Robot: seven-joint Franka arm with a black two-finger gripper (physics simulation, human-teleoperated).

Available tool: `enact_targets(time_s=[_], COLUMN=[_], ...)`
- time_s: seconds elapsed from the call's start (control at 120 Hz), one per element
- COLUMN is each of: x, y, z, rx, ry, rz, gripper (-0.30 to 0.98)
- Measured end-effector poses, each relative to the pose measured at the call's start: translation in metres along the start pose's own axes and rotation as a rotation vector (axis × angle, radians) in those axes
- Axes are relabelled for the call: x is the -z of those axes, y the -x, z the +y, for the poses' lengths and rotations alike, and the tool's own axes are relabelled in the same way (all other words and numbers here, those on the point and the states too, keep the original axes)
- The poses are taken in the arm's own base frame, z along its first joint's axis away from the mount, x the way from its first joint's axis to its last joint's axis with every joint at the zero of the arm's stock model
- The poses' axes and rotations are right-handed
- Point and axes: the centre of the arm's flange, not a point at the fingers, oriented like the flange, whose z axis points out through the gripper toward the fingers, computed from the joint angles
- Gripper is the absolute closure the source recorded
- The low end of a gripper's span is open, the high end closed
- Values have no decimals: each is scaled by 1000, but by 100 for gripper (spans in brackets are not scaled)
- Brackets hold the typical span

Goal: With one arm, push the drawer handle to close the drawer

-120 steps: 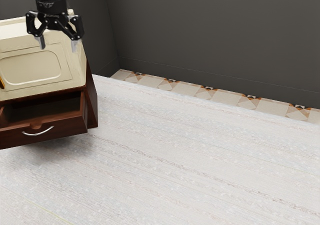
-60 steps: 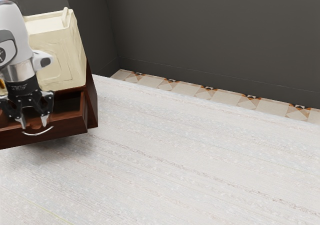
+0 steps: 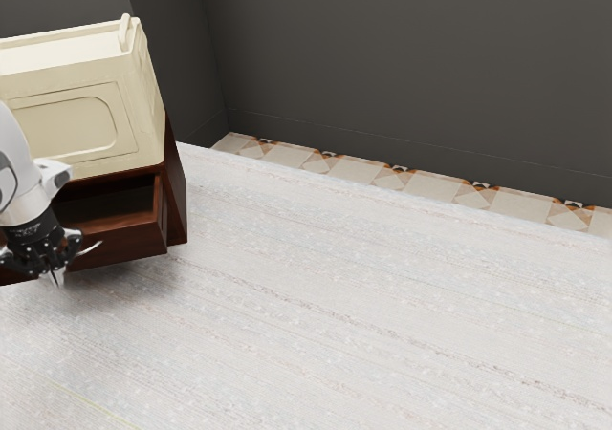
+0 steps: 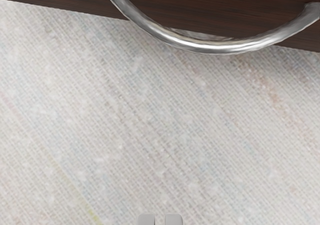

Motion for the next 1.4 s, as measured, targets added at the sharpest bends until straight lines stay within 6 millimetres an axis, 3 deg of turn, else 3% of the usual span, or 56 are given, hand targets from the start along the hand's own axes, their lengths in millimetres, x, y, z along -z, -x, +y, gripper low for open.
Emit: enact_targets(time_s=[0.958,1.4], x=[-43,-46], y=[-40,-72], z=[9,13], rx=[-41,-44], ry=[45,56], rz=[69,80], gripper=[79,79])
